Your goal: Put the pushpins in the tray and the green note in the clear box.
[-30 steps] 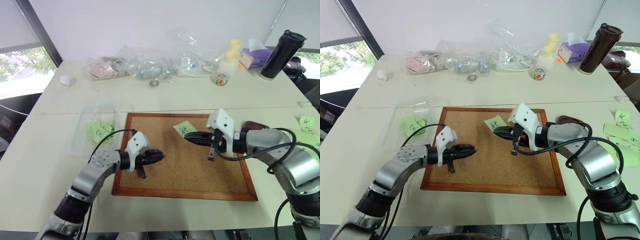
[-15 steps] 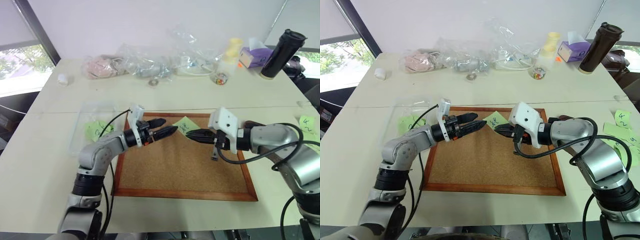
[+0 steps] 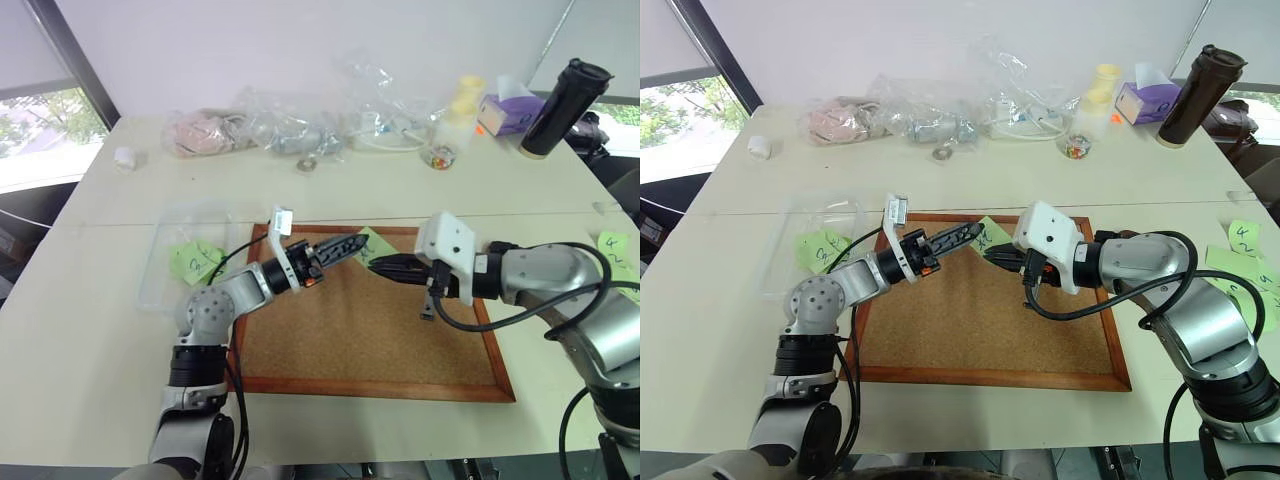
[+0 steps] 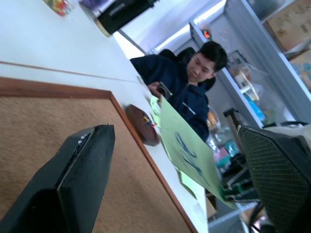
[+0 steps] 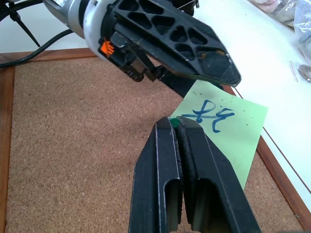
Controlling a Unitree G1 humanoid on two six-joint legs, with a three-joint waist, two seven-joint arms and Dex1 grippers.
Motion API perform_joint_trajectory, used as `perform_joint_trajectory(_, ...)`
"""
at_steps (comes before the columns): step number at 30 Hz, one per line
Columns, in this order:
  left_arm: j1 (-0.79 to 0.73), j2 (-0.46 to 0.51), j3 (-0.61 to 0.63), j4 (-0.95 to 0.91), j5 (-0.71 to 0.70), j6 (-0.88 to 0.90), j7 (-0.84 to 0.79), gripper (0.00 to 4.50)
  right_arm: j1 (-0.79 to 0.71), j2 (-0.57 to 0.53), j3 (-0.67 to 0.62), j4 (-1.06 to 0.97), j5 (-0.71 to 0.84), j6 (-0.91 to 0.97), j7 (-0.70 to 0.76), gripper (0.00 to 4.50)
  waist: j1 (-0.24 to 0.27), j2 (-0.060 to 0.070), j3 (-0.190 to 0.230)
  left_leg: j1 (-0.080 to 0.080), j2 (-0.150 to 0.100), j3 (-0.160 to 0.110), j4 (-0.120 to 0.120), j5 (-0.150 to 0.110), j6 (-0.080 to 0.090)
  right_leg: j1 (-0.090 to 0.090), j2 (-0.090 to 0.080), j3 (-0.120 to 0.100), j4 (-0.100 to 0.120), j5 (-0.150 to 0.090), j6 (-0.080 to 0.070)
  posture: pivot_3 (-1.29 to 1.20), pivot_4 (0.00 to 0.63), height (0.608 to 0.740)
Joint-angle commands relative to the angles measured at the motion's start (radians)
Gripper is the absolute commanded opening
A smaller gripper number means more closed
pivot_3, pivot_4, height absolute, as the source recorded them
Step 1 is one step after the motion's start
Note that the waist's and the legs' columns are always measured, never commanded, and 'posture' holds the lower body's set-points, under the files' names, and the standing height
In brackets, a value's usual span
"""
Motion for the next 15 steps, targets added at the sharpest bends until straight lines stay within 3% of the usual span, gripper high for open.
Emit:
perform_joint_trajectory(1, 0.002, -0.011, -0.002, -0.035, -0.036, 0.012, 0.009, 3.09, -0.024, -0.009, -0.007, -0.035, -0.005, -0.017, -0.003, 0.00, 0.001, 0.000, 0.000, 0.000, 0.000, 0.000, 0.000, 0.000, 0.000, 0.000, 0.000, 0.000, 0.000, 0.000, 0.000, 0.00, 0.150, 0.740)
perform_joint_trajectory(7, 0.003, -0.014, -0.001, -0.037, -0.041, 0.013, 0.019, 0.02, -0.024, -0.012, -0.002, -0.031, -0.015, -0.022, 0.002, 0.00, 0.000, 0.000, 0.000, 0.000, 0.000, 0.000, 0.000, 0.000, 0.000, 0.000, 0.000, 0.000, 0.000, 0.000, 0.000, 0.00, 0.150, 0.740)
perform_joint_trajectory(15, 0.001, 0.058, -0.025, -0.051, 0.025, -0.051, -0.004, 0.02, -0.037, -0.007, -0.048, -0.002, 0.002, -0.007, -0.011, 0.00, 0.000, 0.000, 0.000, 0.000, 0.000, 0.000, 0.000, 0.000, 0.000, 0.000, 0.000, 0.000, 0.000, 0.000, 0.000, 0.00, 0.150, 0.740)
